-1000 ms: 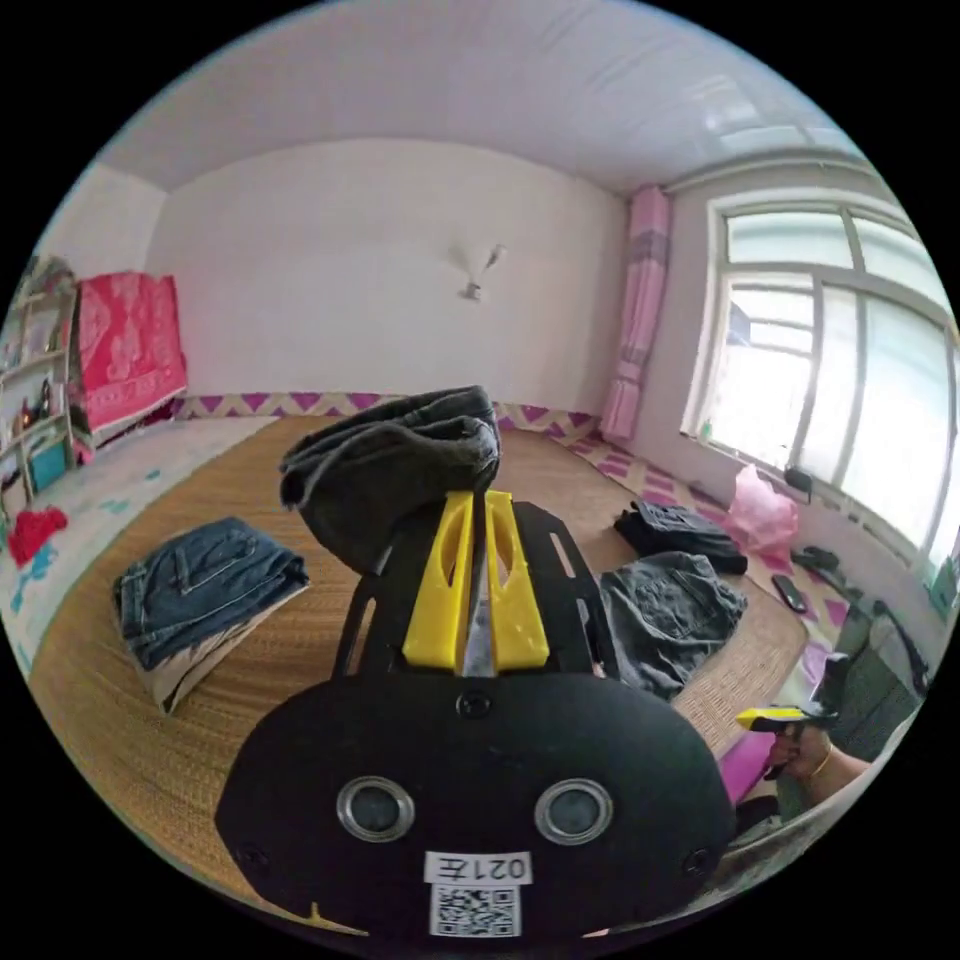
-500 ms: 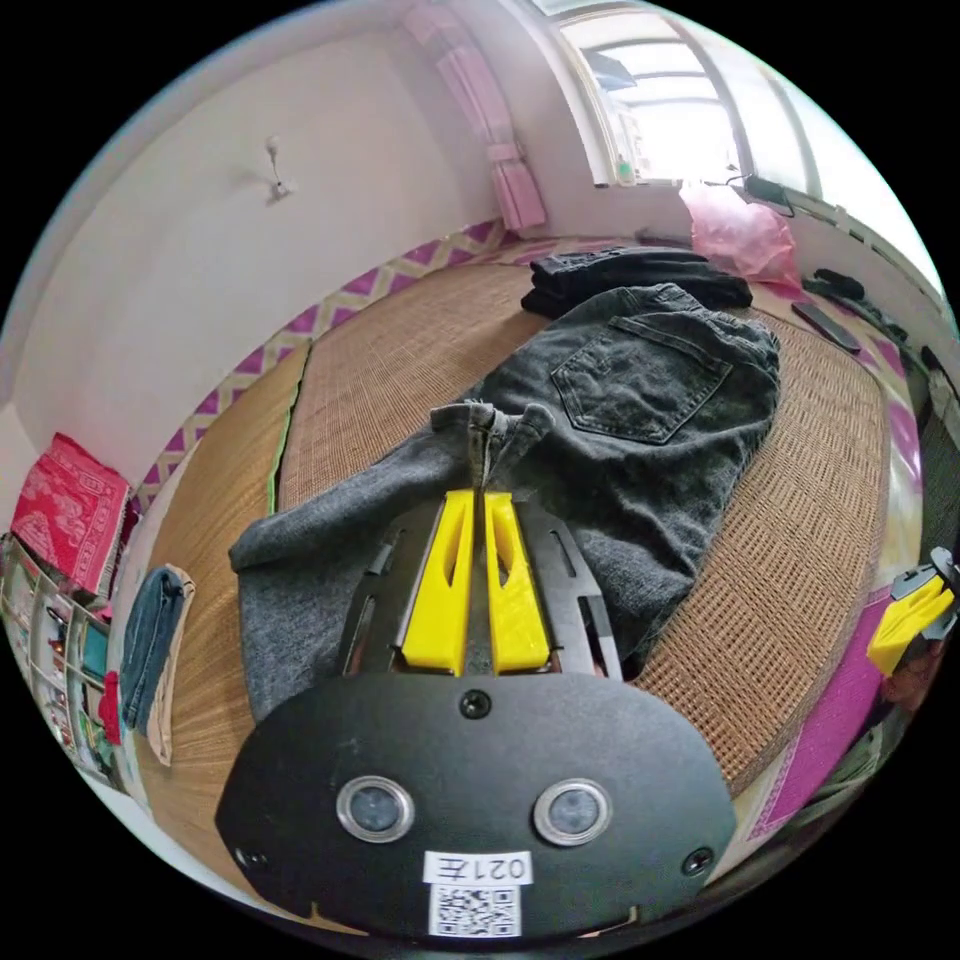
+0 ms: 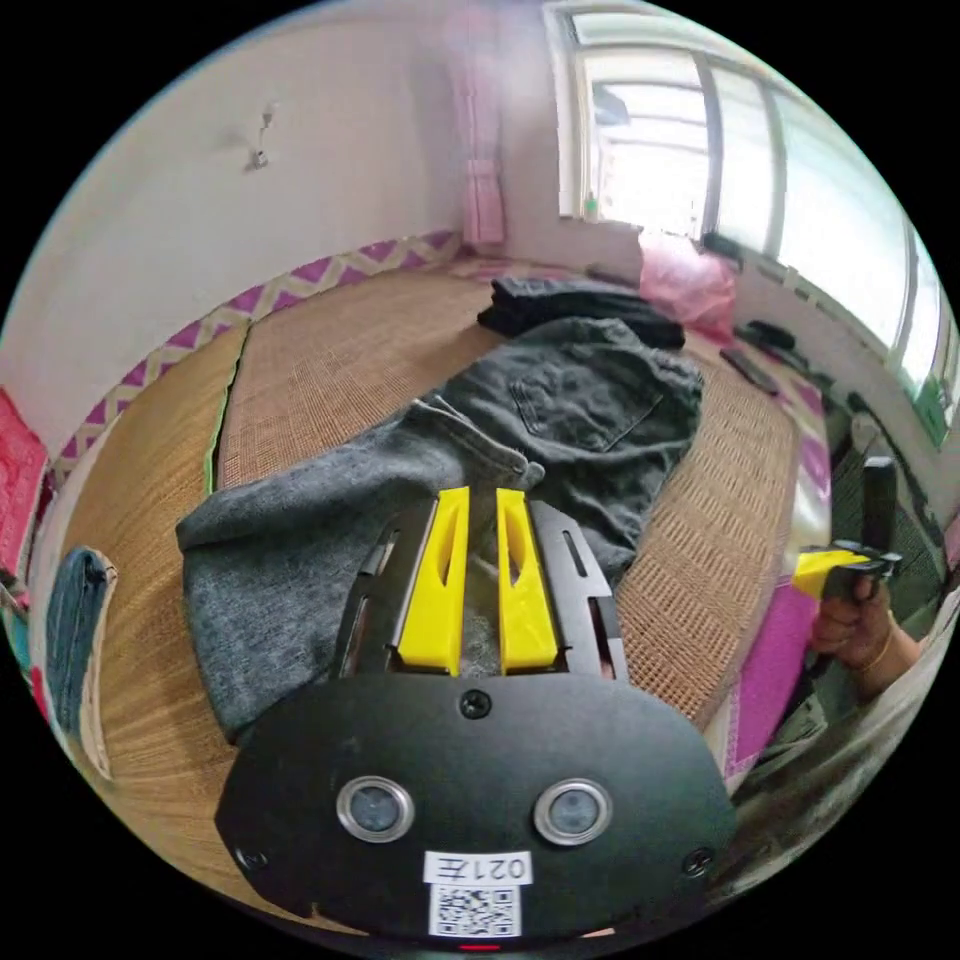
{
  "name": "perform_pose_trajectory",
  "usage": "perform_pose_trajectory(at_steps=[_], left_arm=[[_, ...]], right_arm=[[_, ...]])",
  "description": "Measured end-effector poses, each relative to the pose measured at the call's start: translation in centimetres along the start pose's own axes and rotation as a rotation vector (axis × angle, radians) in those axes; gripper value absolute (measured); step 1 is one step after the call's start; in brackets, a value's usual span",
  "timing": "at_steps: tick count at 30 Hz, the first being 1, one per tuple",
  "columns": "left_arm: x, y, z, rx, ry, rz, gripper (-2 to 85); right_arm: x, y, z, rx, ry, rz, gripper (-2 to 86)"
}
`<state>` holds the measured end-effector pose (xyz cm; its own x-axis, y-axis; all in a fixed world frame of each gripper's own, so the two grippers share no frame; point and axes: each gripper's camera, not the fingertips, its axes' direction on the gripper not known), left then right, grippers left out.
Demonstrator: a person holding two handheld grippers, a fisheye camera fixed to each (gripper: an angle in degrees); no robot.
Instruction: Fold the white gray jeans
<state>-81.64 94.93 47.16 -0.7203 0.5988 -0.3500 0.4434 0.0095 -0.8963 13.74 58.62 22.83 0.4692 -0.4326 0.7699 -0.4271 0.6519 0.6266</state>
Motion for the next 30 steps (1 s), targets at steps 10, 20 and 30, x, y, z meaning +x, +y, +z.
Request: perform_pose_trajectory(at_steps=[10, 20, 30], left_arm=[[-18.6, 5.0, -1.8, -0.267, -0.198, -0.132, 4.9], [-17.6, 6.4, -1.6, -0.221, -0.282, -0.122, 4.6], [-15.9, 6.1, -1.4, -0.258, -0.334, -0.046, -0.7]], right_arm=[[-10.4, -17.9, 29.5, -0.348, 0.112, -0.524, 5.6], [-15.9, -27.0, 88.0, -1.001, 0.354, -0.872, 8.1], [-0.6, -32.6, 99.0, -0.979, 0.118, -0.244, 0.8]])
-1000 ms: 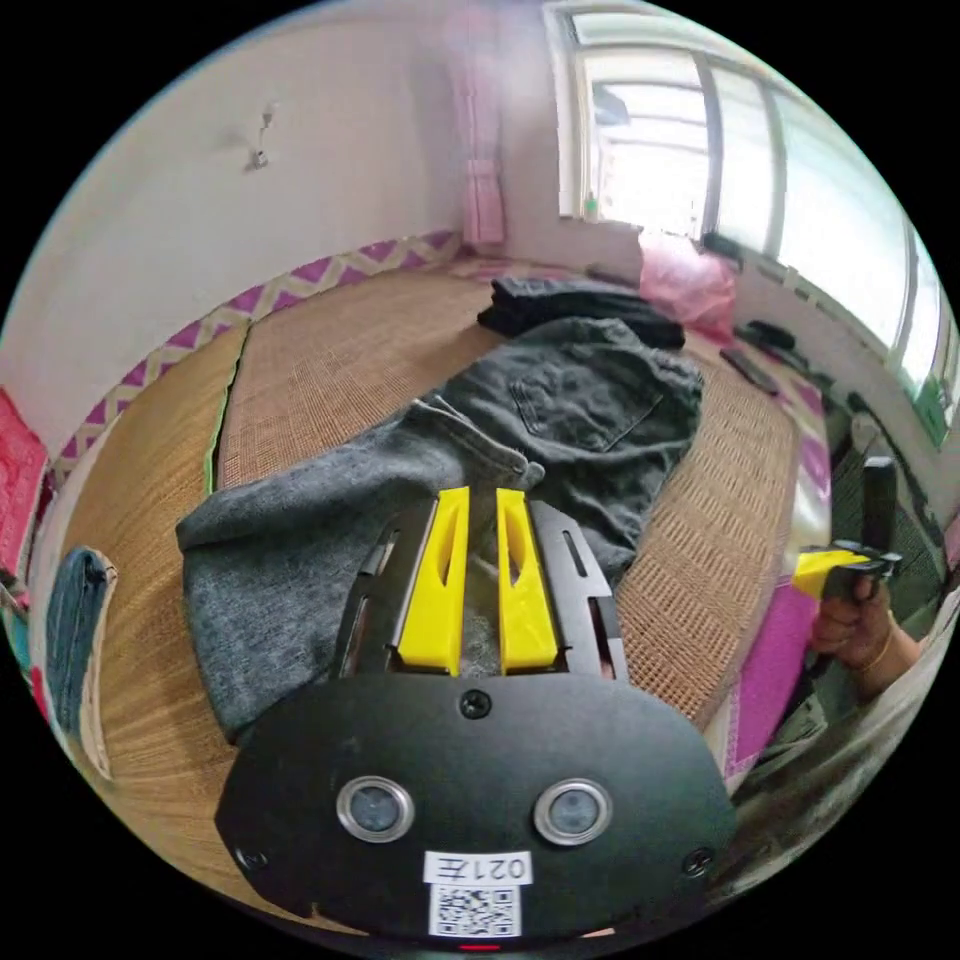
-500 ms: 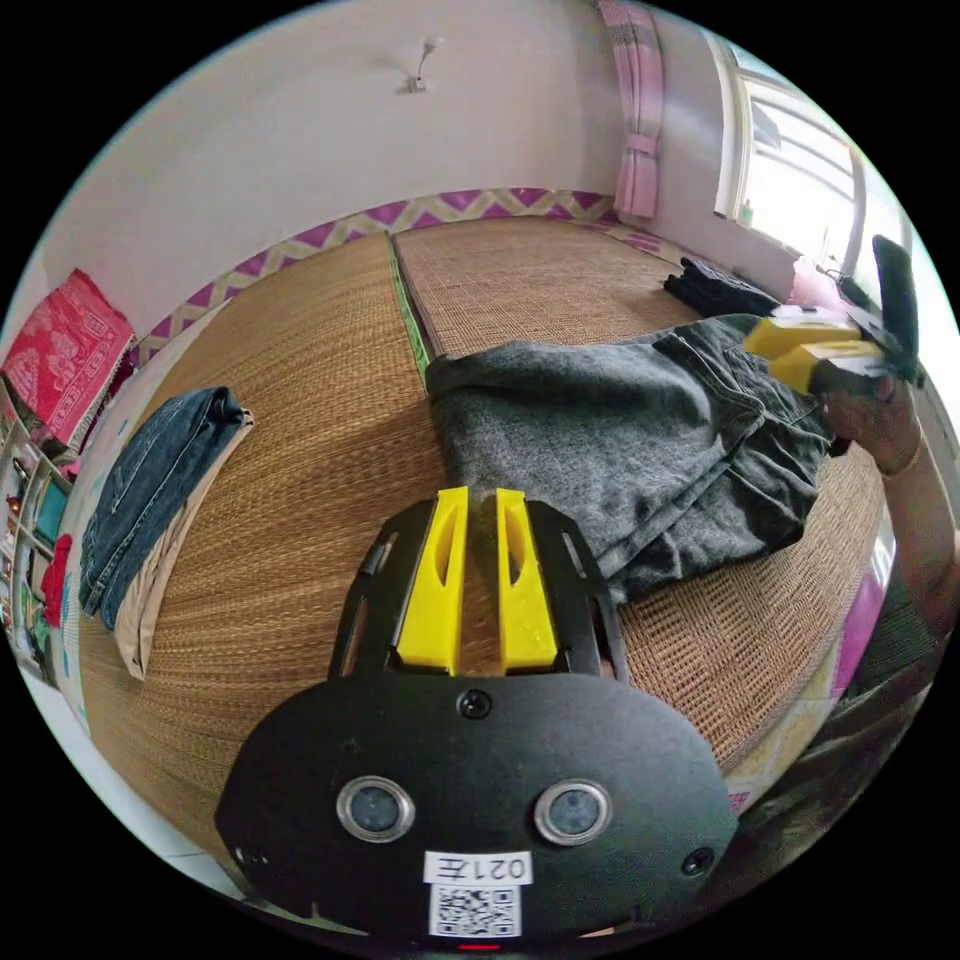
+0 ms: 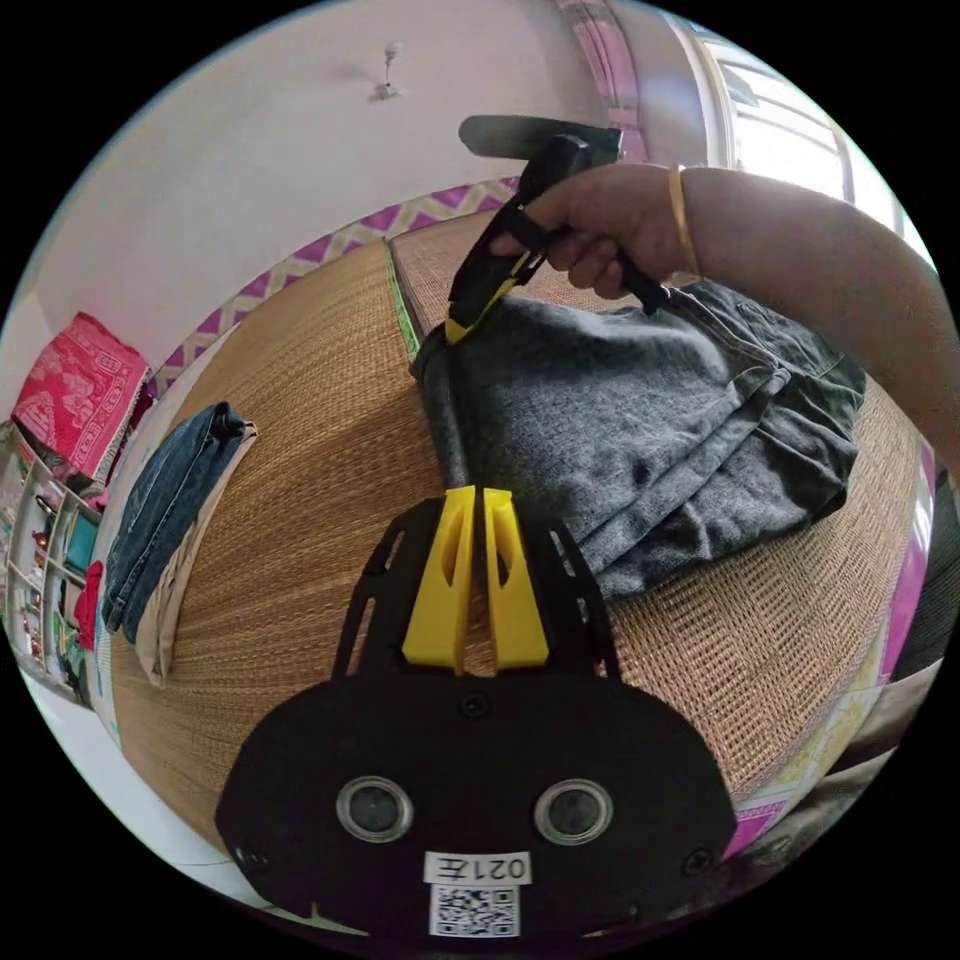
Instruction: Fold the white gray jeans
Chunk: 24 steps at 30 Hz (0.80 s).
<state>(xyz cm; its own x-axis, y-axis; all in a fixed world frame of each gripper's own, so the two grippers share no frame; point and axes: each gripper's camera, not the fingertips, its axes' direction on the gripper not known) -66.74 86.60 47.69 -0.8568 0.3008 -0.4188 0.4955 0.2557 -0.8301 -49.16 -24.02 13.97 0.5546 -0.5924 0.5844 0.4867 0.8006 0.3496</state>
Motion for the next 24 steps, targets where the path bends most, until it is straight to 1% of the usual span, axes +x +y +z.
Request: perform_pose_trajectory(at_steps=[2, 4, 6, 8, 10, 13, 14, 15, 17, 19, 20, 22, 24], left_arm=[[0.2, 0.0, -0.4, 0.004, -0.007, 0.001, -0.8], [0.5, -0.1, -0.7, 0.001, -0.020, 0.004, -0.9], [0.9, -0.1, -1.0, 0.000, -0.039, 0.013, -0.9], [1.5, -0.2, -1.3, -0.001, -0.065, 0.024, -0.9], [2.4, -0.1, -1.9, 0.004, -0.101, 0.039, -0.9], [3.2, -0.1, -2.5, 0.009, -0.128, 0.055, -0.9], [3.3, -0.1, -2.6, 0.010, -0.131, 0.056, -0.9], [3.4, -0.1, -2.8, 0.010, -0.134, 0.058, -0.9], [3.6, -0.1, -3.1, 0.012, -0.137, 0.060, -1.0], [3.7, -0.1, -3.6, 0.013, -0.139, 0.061, -1.0], [3.8, -0.1, -3.7, 0.014, -0.140, 0.061, -1.0], [4.1, 0.1, -4.3, 0.026, -0.152, 0.065, -1.0], [4.4, 0.1, -4.6, 0.031, -0.164, 0.073, -1.0]], right_arm=[[-0.6, -0.3, 0.5, 0.066, -0.038, -0.028, 2.0], [-3.3, -1.2, 0.8, 0.092, 0.000, -0.101, 3.2], [-6.3, -2.9, 2.2, 0.060, 0.079, -0.156, 5.0], [-9.6, -5.5, 4.7, 0.013, 0.233, -0.202, 7.4], [-10.6, -7.3, 5.6, -0.005, 0.263, -0.207, 8.6], [-10.6, -9.3, 4.3, 0.104, 0.277, -0.174, 8.5], [-10.5, -10.2, 4.5, 0.100, 0.277, -0.171, 7.9], [-10.6, -10.8, 5.1, 0.076, 0.282, -0.177, 7.9], [-11.2, -13.0, 11.0, -0.127, 0.318, -0.231, 7.9], [-11.2, -13.9, 14.9, -0.212, 0.392, -0.239, 6.9], [-10.7, -14.3, 16.3, -0.224, 0.451, -0.230, 5.3], [-8.2, -14.5, 17.4, -0.254, 0.470, -0.179, 2.3], [-4.8, -14.0, 17.4, -0.238, 0.399, -0.098, 0.2]])
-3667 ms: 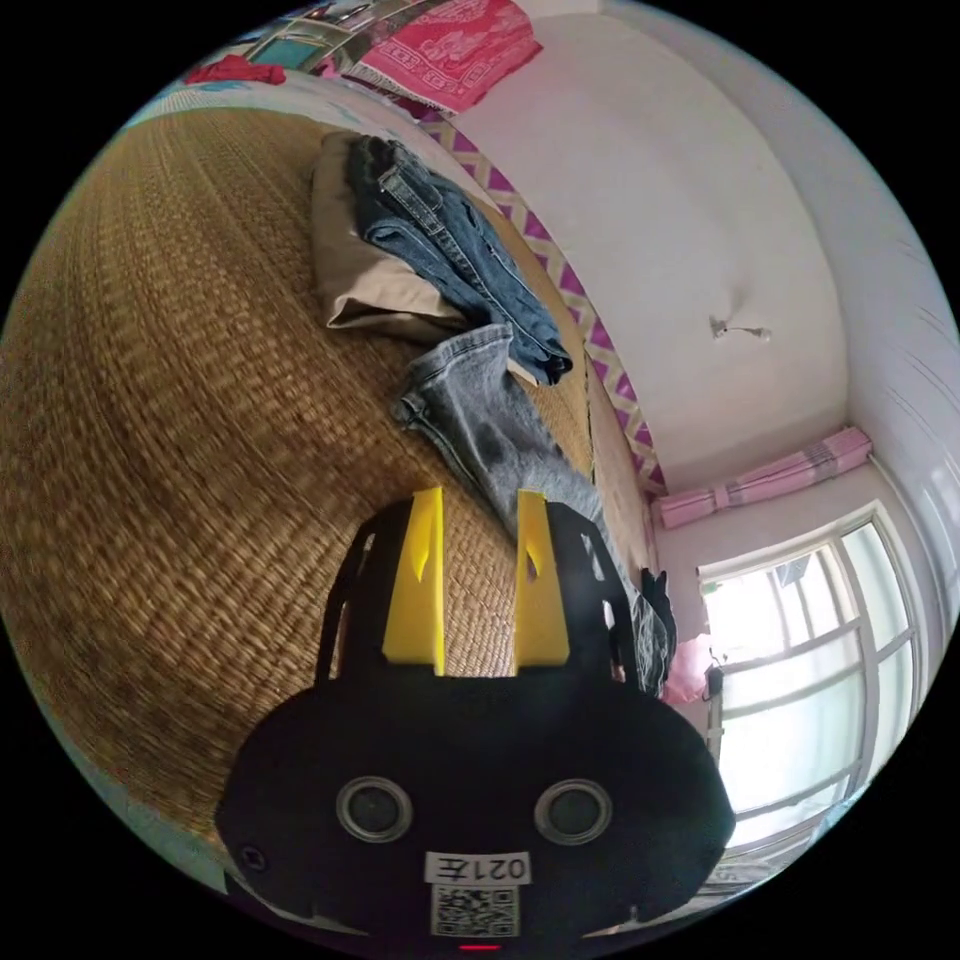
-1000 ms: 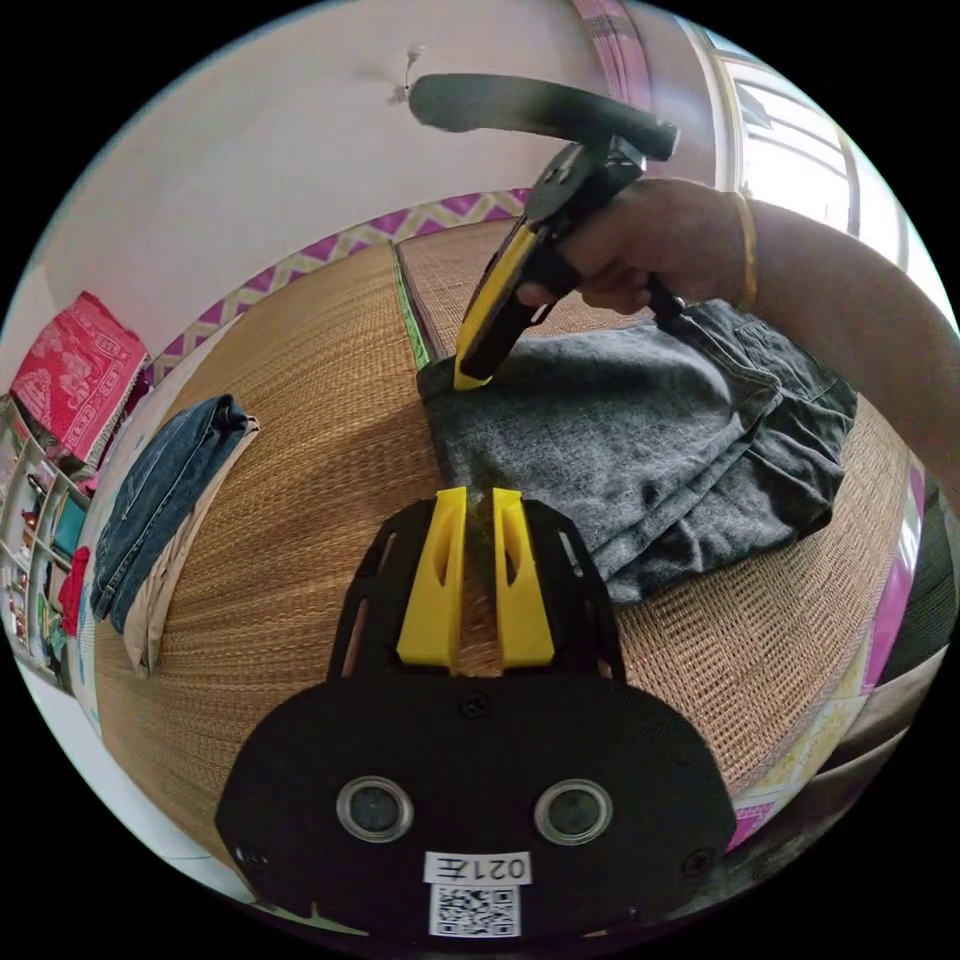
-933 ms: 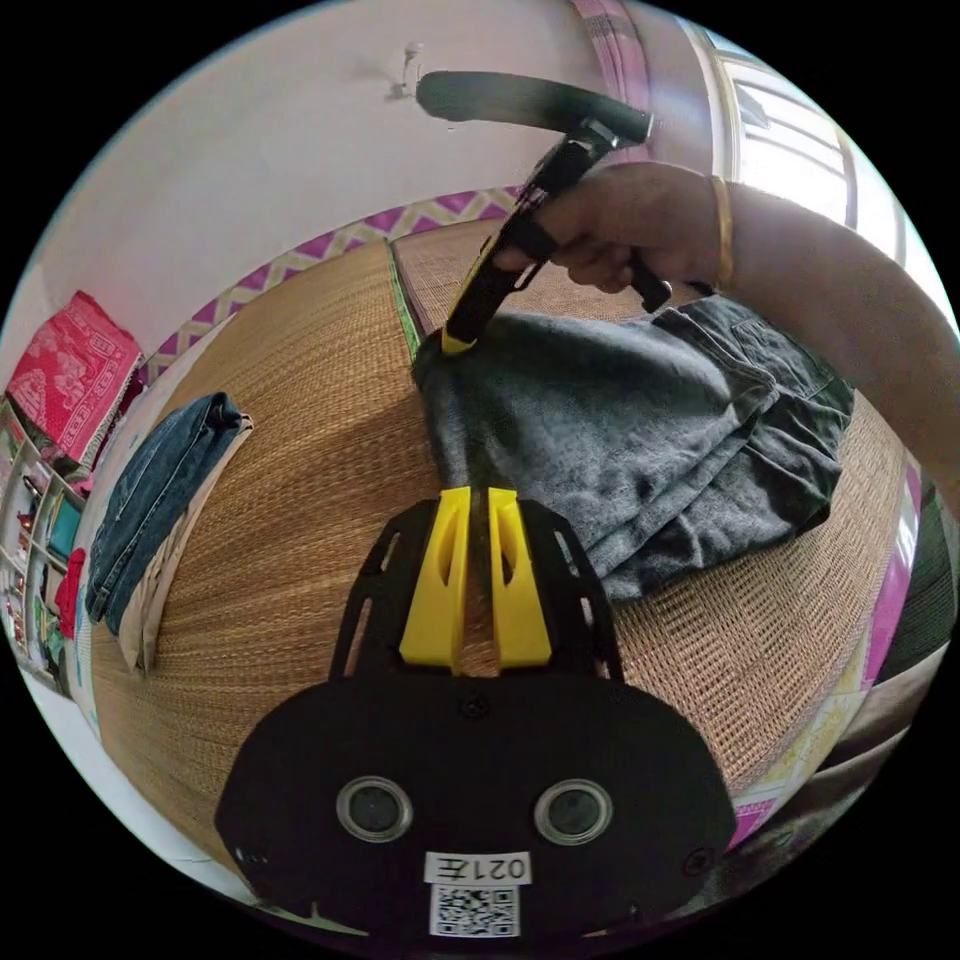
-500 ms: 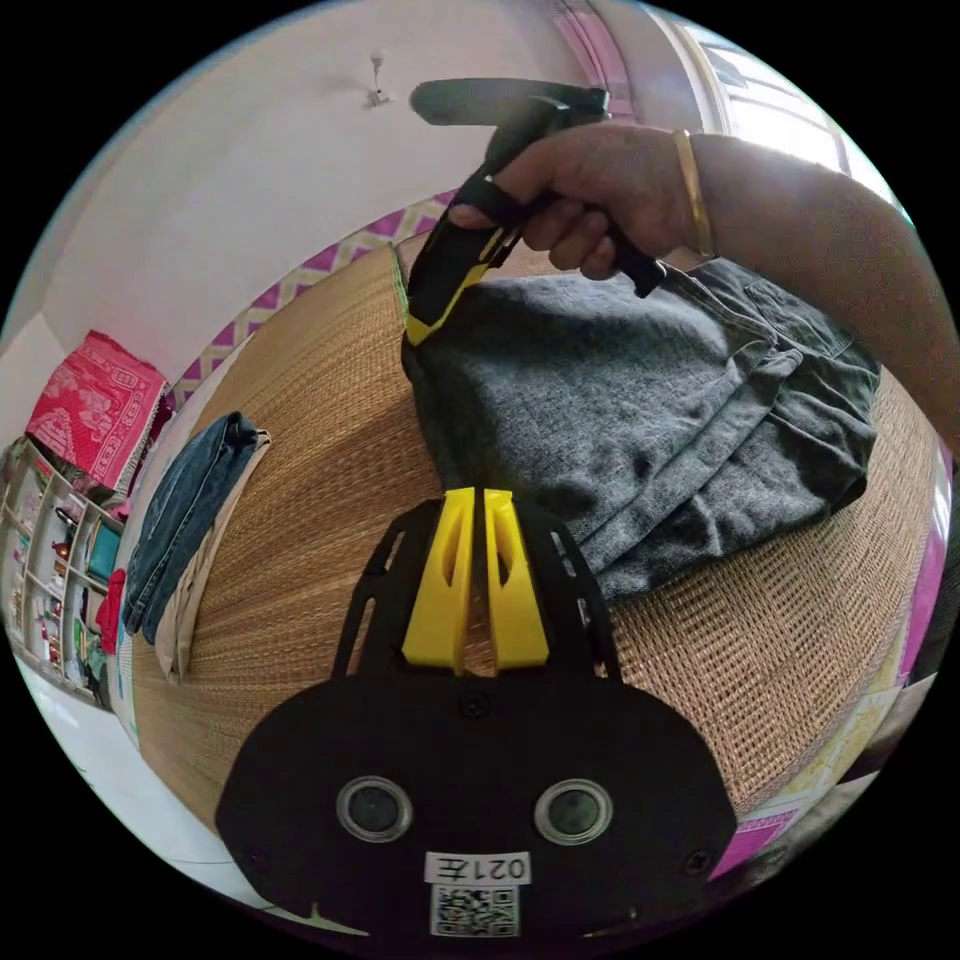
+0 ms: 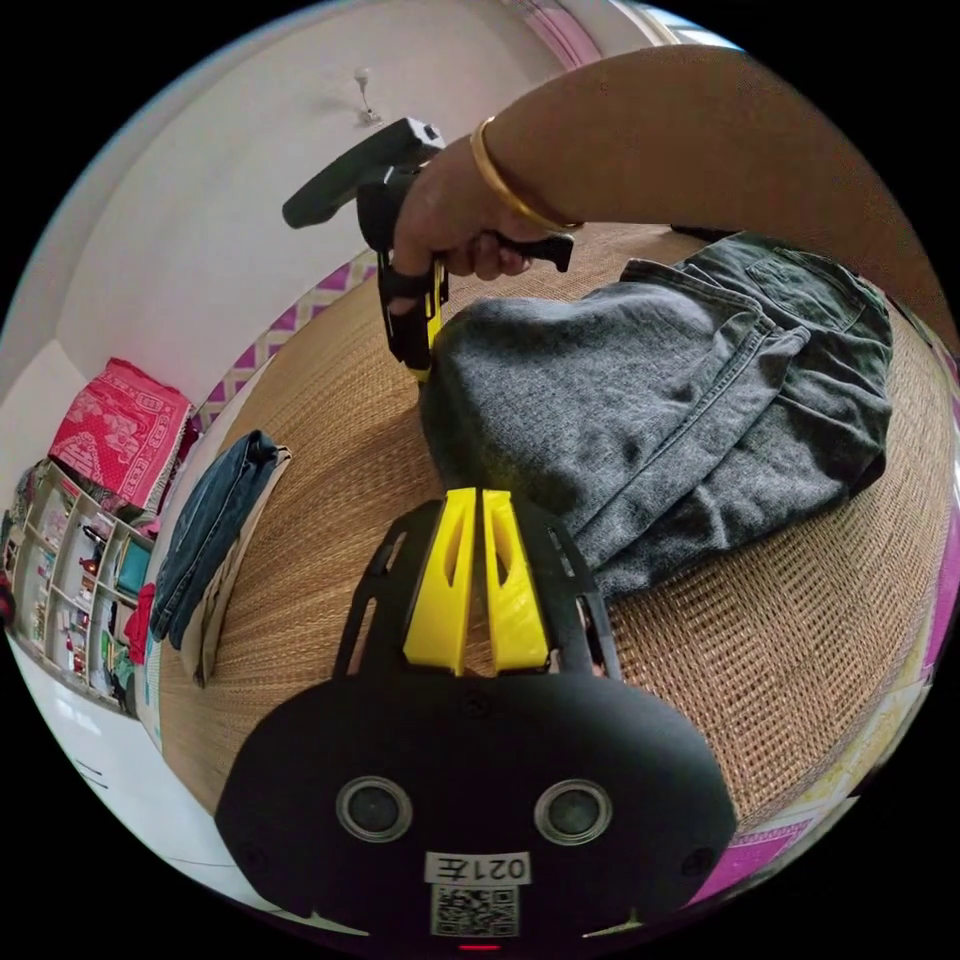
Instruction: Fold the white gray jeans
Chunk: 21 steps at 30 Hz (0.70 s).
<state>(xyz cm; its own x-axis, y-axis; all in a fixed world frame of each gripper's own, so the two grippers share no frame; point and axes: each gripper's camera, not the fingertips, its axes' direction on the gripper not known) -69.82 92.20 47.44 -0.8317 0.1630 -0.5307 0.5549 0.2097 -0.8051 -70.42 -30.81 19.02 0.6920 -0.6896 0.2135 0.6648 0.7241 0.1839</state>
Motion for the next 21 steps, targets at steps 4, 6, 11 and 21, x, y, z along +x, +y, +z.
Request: perform_pose_trajectory(at_steps=[4, 6, 11, 21], left_arm=[[0.4, -0.1, -0.6, -0.003, -0.013, 0.012, -1.0], [0.3, -0.1, -0.8, -0.007, -0.010, 0.012, -1.0], [0.2, -0.2, -1.1, -0.017, -0.010, 0.012, -1.0], [0.2, 0.0, -1.9, -0.016, -0.041, 0.021, -1.0]], right_arm=[[4.9, 4.1, 0.1, 0.140, -0.244, 0.092, -0.6], [6.6, 8.2, -3.4, 0.343, -0.225, 0.159, -0.6], [4.9, 17.9, -7.4, 0.382, -0.198, 0.010, -0.7], [10.4, 43.2, -3.0, 0.320, 0.069, 0.277, 1.1]])
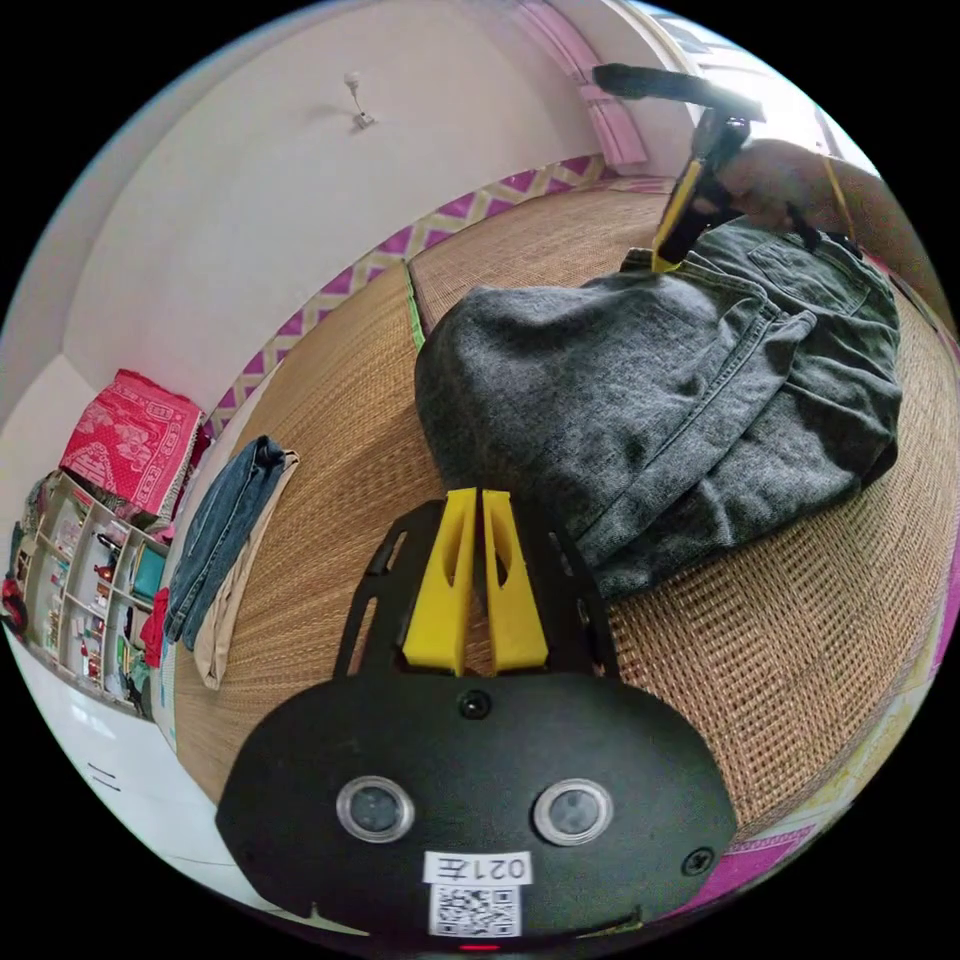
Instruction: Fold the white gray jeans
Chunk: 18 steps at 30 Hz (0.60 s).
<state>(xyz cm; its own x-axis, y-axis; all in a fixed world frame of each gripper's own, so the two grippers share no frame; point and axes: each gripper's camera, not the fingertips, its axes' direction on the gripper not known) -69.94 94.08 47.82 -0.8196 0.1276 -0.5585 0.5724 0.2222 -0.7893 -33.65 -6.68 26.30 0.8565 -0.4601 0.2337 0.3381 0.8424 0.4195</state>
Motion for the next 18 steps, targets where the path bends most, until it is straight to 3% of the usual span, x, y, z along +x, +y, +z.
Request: perform_pose_trajectory(at_steps=[2, 5, 9, 12, 18], left_arm=[[0.2, 0.1, -0.1, -0.001, -0.017, 0.008, -1.0], [0.6, 0.3, -0.2, 0.001, -0.057, 0.026, -1.0], [0.4, 0.6, -0.2, 0.000, -0.078, 0.036, -1.0], [-1.0, 0.9, 0.0, -0.006, -0.035, 0.015, -1.0], [-7.4, 2.7, -0.9, 0.051, 0.120, -0.133, -0.9]], right_arm=[[3.4, 4.8, -2.2, 0.046, -0.102, 0.091, 4.3], [4.9, 8.7, -0.7, -0.024, -0.016, 0.110, 6.9], [6.4, 12.0, 1.3, -0.062, -0.123, 0.125, 6.0], [8.3, 14.5, 0.7, -0.056, -0.125, 0.162, 3.4], [13.5, 22.2, -8.1, 0.060, -0.315, 0.207, 0.4]])
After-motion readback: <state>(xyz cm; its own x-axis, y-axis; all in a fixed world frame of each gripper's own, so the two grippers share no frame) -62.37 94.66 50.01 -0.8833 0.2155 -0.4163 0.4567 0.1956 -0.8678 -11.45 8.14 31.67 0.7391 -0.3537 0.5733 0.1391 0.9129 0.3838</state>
